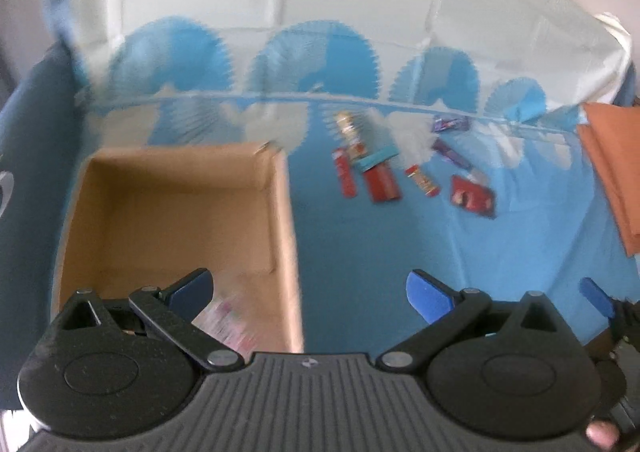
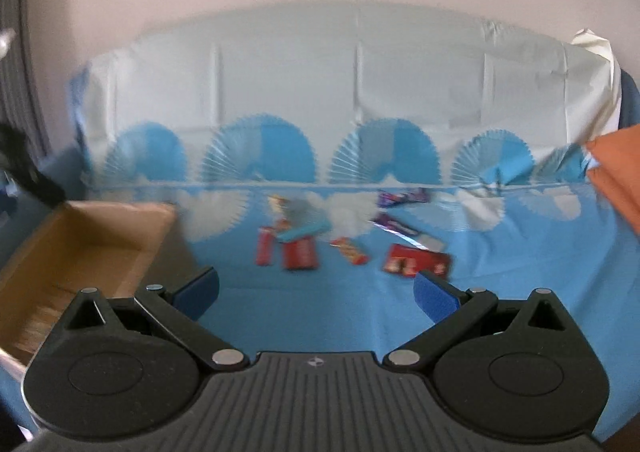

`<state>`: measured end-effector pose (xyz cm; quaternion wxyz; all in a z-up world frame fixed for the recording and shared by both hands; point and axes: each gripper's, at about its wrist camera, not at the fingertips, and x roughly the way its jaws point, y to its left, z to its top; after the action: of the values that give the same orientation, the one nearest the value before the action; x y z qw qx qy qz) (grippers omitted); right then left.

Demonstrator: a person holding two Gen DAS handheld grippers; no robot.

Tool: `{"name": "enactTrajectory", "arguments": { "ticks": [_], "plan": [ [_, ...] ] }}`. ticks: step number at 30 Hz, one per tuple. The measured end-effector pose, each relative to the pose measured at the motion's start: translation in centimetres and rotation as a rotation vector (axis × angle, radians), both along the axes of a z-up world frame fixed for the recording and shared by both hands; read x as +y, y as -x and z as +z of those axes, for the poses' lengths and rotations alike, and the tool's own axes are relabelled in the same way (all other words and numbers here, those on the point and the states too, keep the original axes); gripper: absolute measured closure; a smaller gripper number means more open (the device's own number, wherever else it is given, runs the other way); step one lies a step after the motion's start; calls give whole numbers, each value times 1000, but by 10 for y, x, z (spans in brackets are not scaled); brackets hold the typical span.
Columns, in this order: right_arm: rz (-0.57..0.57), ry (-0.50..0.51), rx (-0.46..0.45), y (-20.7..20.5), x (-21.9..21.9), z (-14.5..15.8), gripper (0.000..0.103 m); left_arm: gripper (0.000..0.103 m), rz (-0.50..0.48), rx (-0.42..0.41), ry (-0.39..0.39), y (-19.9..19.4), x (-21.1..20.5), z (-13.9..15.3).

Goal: Organize snacks
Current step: 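Grasp the blue stick snack with the left tool while the right tool grasps the red coffee pouch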

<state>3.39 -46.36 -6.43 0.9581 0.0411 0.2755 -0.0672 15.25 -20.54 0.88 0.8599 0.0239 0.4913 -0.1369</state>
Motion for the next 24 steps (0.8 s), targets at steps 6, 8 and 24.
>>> {"name": "enactTrajectory", "arguments": {
  "ticks": [6, 8, 24],
  "plan": [
    [4, 81, 151, -79, -78, -60, 0, 0, -181, -23, -52, -95, -91, -38],
    [11, 60, 177, -104, -103, -81, 0, 0, -199, -32, -107, -128, -119, -58],
    [275, 118, 402, -260, -176, -206, 0, 0, -456, 105, -375, -272, -260, -222]
  ]
}}
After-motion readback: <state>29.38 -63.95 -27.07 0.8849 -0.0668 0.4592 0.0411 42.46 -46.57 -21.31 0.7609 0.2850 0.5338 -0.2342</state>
